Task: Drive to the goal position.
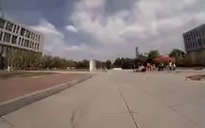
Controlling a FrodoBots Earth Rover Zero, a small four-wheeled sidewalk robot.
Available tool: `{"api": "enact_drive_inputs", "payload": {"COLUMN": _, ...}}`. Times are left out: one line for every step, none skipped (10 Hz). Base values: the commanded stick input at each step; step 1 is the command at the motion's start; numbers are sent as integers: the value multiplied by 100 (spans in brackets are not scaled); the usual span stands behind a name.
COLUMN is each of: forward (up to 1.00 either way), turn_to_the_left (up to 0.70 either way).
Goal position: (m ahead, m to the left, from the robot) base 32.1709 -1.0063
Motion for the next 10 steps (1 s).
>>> {"api": "enact_drive_inputs", "payload": {"forward": 100, "turn_to_the_left": 2}}
{"api": "enact_drive_inputs", "payload": {"forward": 100, "turn_to_the_left": 2}}
{"api": "enact_drive_inputs", "payload": {"forward": 100, "turn_to_the_left": 2}}
{"api": "enact_drive_inputs", "payload": {"forward": 100, "turn_to_the_left": 2}}
{"api": "enact_drive_inputs", "payload": {"forward": 100, "turn_to_the_left": -6}}
{"api": "enact_drive_inputs", "payload": {"forward": 100, "turn_to_the_left": -23}}
{"api": "enact_drive_inputs", "payload": {"forward": 100, "turn_to_the_left": -27}}
{"api": "enact_drive_inputs", "payload": {"forward": 100, "turn_to_the_left": 2}}
{"api": "enact_drive_inputs", "payload": {"forward": 100, "turn_to_the_left": 2}}
{"api": "enact_drive_inputs", "payload": {"forward": 100, "turn_to_the_left": 3}}
